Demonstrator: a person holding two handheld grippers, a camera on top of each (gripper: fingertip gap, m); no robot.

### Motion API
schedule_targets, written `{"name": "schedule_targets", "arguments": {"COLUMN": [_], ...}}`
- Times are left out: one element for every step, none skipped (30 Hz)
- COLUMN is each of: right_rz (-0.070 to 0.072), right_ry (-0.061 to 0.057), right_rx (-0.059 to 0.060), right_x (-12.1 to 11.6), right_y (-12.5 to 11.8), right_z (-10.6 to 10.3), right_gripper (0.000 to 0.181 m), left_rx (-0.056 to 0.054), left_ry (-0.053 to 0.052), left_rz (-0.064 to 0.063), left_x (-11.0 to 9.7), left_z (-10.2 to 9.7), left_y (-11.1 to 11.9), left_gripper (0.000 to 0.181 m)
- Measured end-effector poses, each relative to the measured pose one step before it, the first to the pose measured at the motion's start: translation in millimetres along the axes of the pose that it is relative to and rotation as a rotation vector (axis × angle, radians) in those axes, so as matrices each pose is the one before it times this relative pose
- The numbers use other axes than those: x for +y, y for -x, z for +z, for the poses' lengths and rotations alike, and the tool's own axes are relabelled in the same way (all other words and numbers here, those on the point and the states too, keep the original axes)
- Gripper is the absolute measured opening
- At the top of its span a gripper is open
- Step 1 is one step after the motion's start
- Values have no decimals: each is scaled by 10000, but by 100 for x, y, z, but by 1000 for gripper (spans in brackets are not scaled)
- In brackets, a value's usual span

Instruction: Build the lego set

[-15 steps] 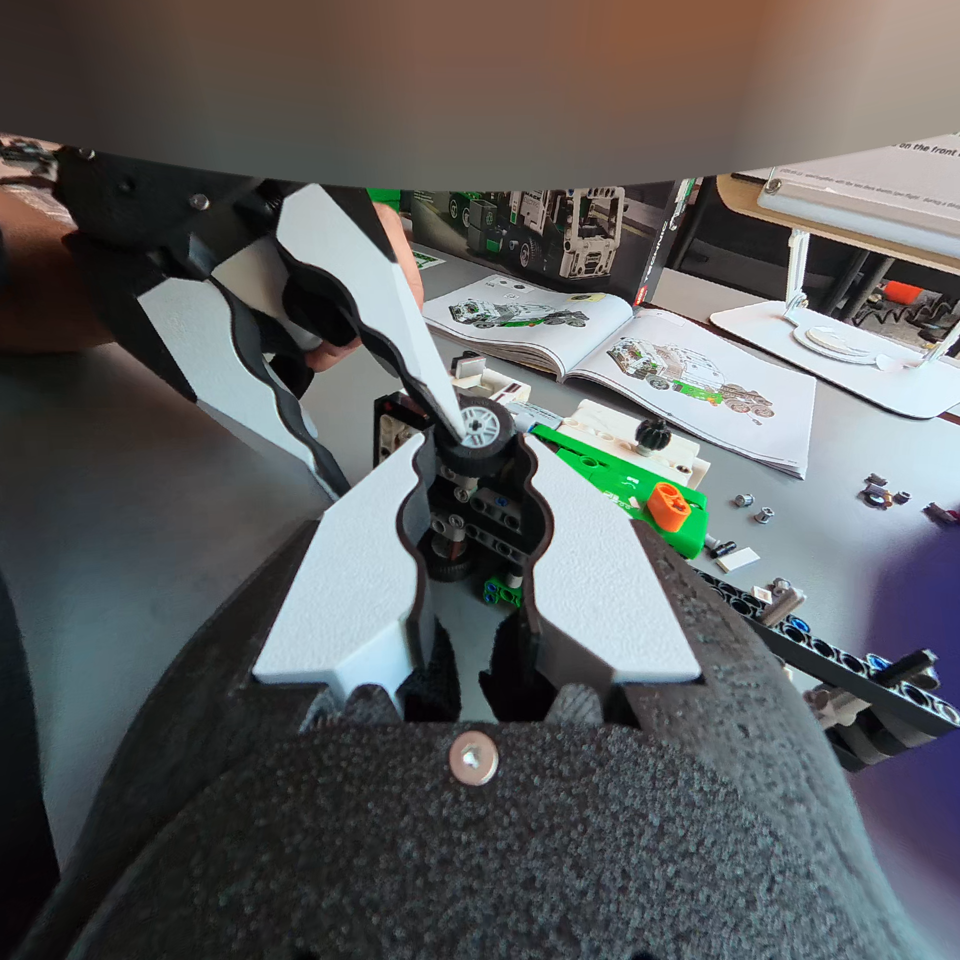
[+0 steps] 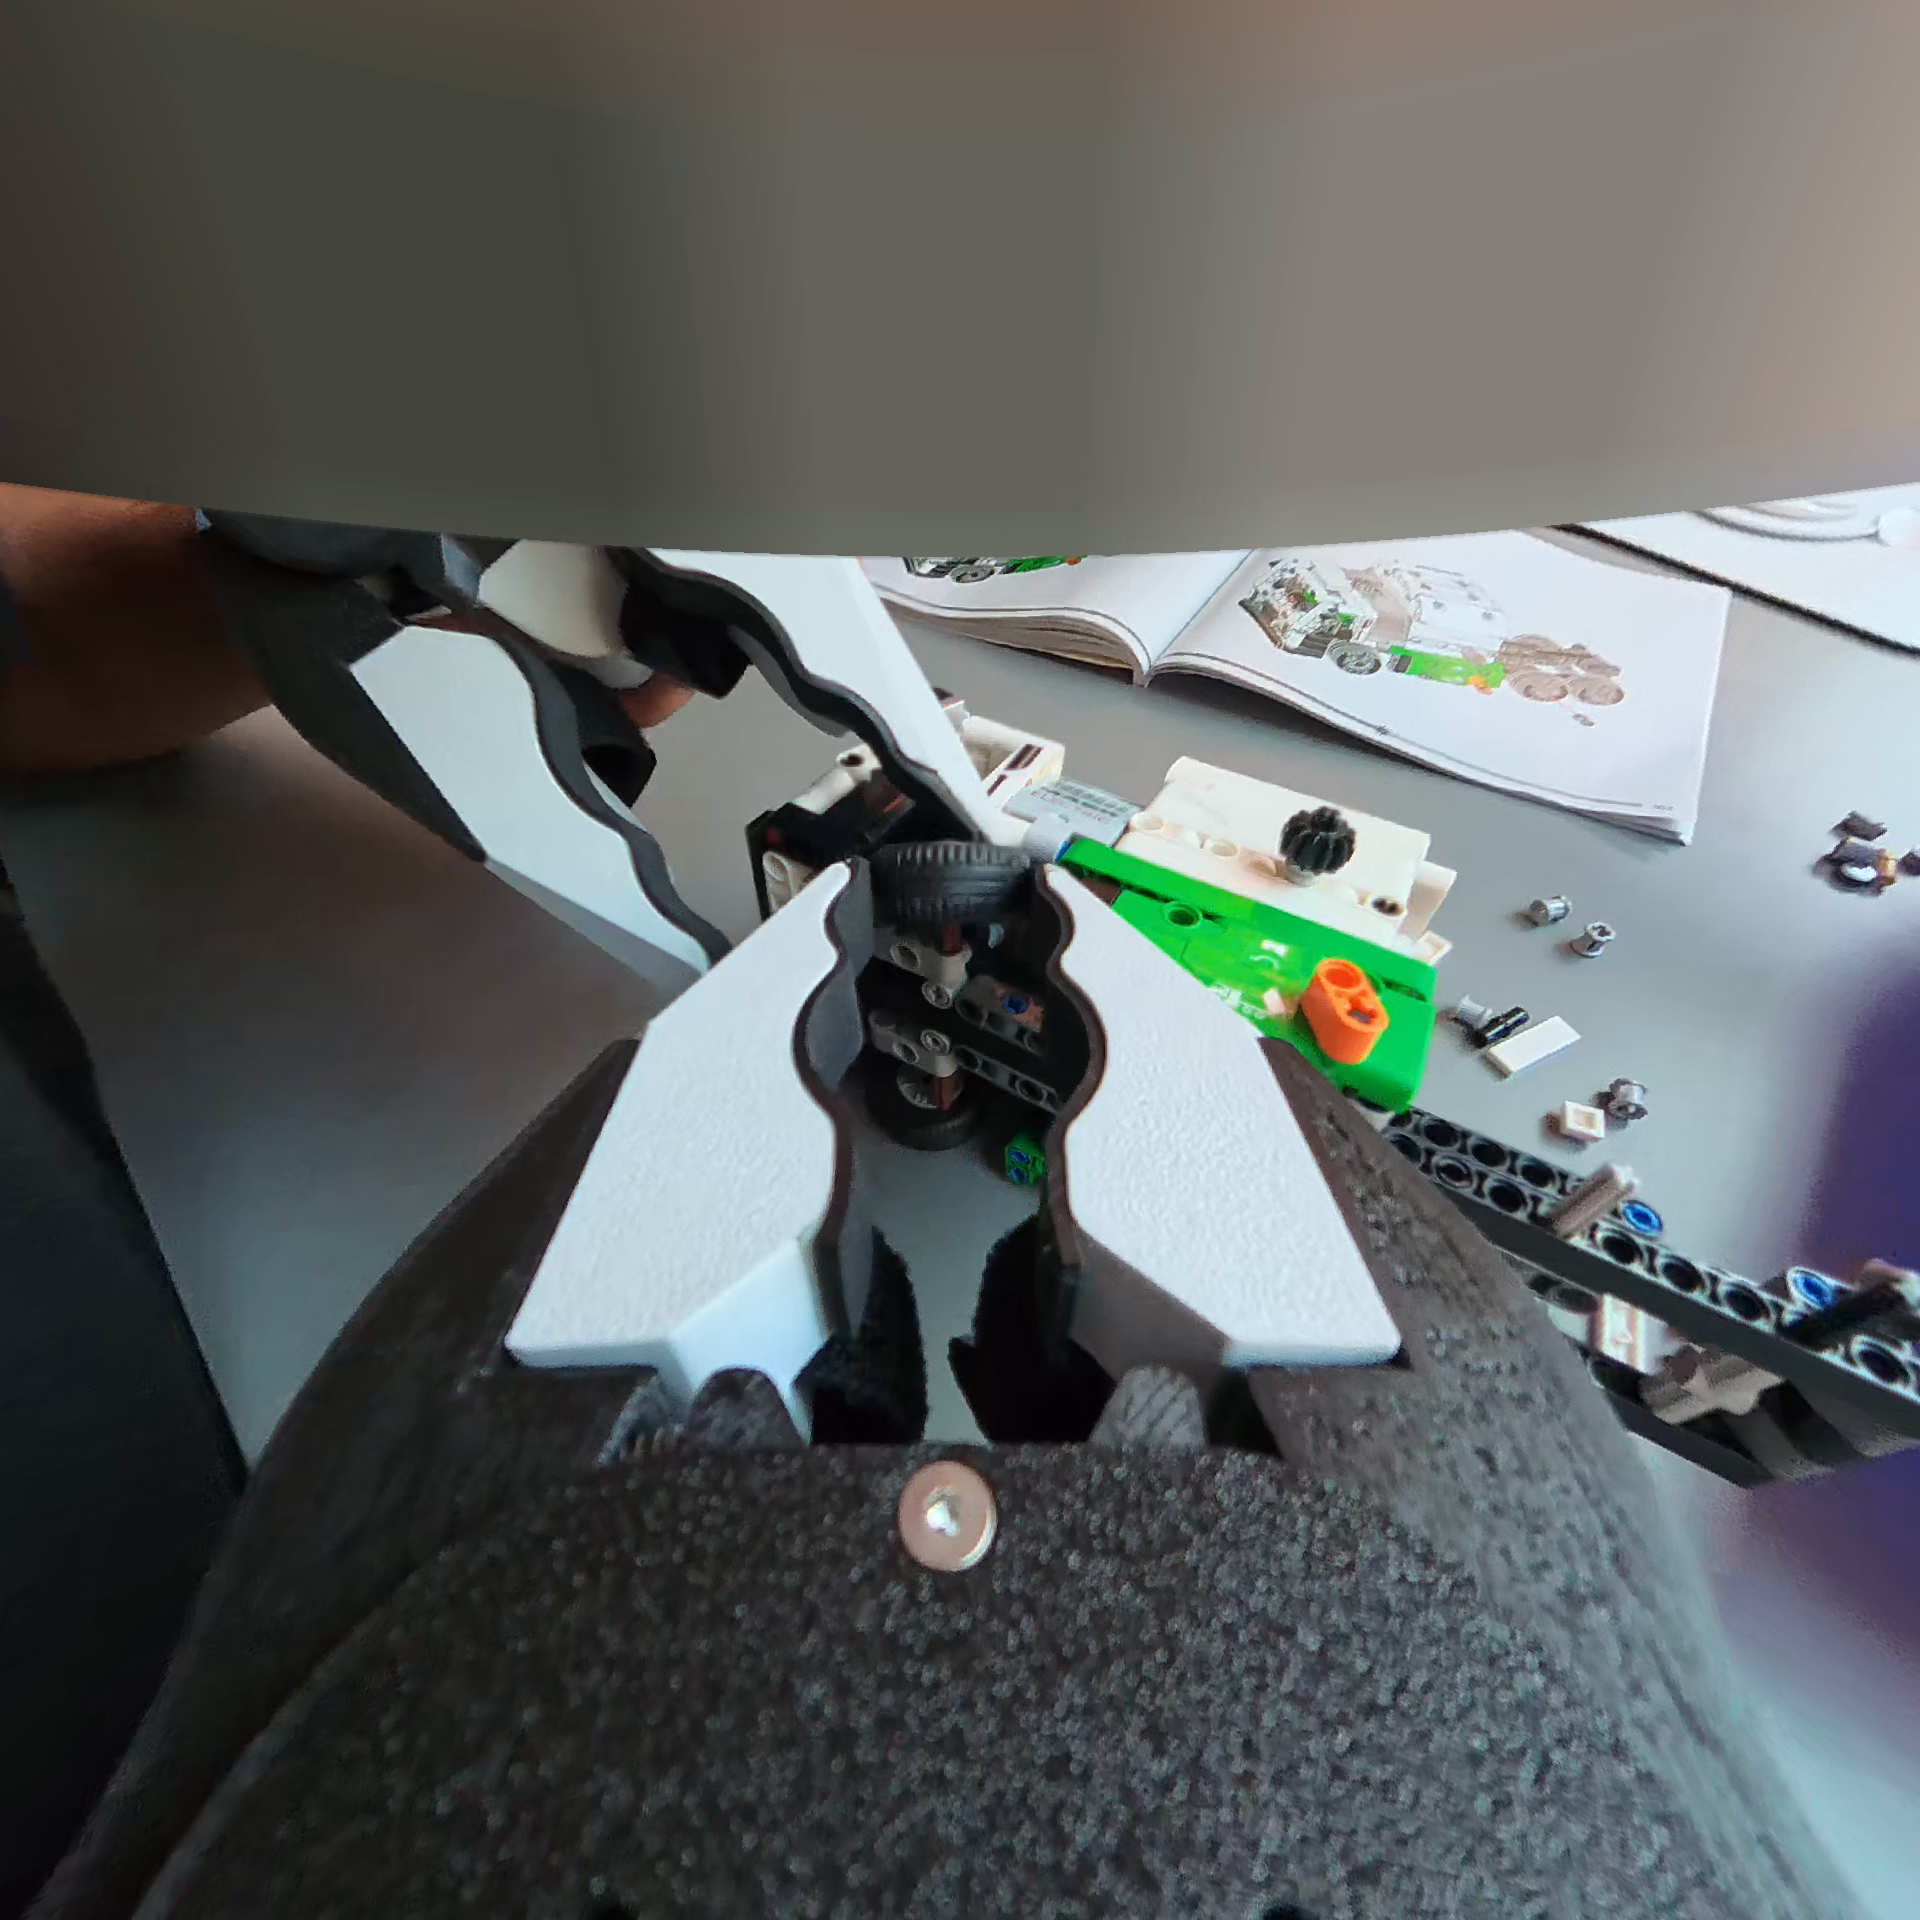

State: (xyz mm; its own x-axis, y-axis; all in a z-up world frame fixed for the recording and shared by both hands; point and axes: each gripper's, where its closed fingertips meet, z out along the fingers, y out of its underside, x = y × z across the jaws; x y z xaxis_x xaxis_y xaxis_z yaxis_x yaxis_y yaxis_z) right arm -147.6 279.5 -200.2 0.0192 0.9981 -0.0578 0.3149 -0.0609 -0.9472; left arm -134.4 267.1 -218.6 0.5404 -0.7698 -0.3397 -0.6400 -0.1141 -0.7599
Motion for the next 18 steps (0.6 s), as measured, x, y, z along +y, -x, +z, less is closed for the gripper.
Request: {"name": "schedule_targets", "arguments": {"right_rz": [7,-86,-84,-122,-67,-20,-3,-1,5,-90,-101,-93,20,45,2,21,14,43], "right_ry": [-56,-64,-66,-13,38,15,-24,-50,-31,-21,-20,-11,7,17,15,31,59,40], "right_rx": [-1,54,82,55,32,-8,28,-21,35,23,12,16,10,-9,-21,-54,-156,-138], "right_x": [-3,18,16,26,24,5,3,-5,-1,15,16,2,-5,-10,5,2,-35,-94], "right_y": [2,-12,-30,6,9,26,-74,6,-78,-37,11,-19,-10,-5,2,21,177,153], "right_z": [-62,-39,-8,-14,-60,-58,-34,-7,-16,-26,-28,-20,11,0,7,-22,-68,-87], "right_gripper": [30,30,30,29,29,29,29,29,29,29,29,29,29,29,29,30,32,34], "left_rx": [-38,-80,8,39,-15,28,65,20,-98,-133,-41,44,46,12,-26,-41,-56,-65], "left_ry": [68,10,-32,-89,-176,-185,-94,-5,57,72,71,57,28,4,-1,14,17,29], "left_rz": [62,55,-33,-71,-25,18,55,119,154,160,101,-6,-59,-6,61,97,133,150], "left_x": [47,-101,-164,-250,-338,-336,-196,-39,79,82,32,-31,-50,-7,0,-2,-53,-58], "left_z": [63,-48,-111,-178,-201,-170,-48,101,175,121,30,-2,0,9,11,12,-5,-4], "left_y": [25,155,125,104,101,-77,-226,-249,-87,48,28,0,29,46,70,39,43,45], "left_gripper": [52,50,49,46,43,41,41,41,43,43,42,42,40,40,38,36,34,31]}}
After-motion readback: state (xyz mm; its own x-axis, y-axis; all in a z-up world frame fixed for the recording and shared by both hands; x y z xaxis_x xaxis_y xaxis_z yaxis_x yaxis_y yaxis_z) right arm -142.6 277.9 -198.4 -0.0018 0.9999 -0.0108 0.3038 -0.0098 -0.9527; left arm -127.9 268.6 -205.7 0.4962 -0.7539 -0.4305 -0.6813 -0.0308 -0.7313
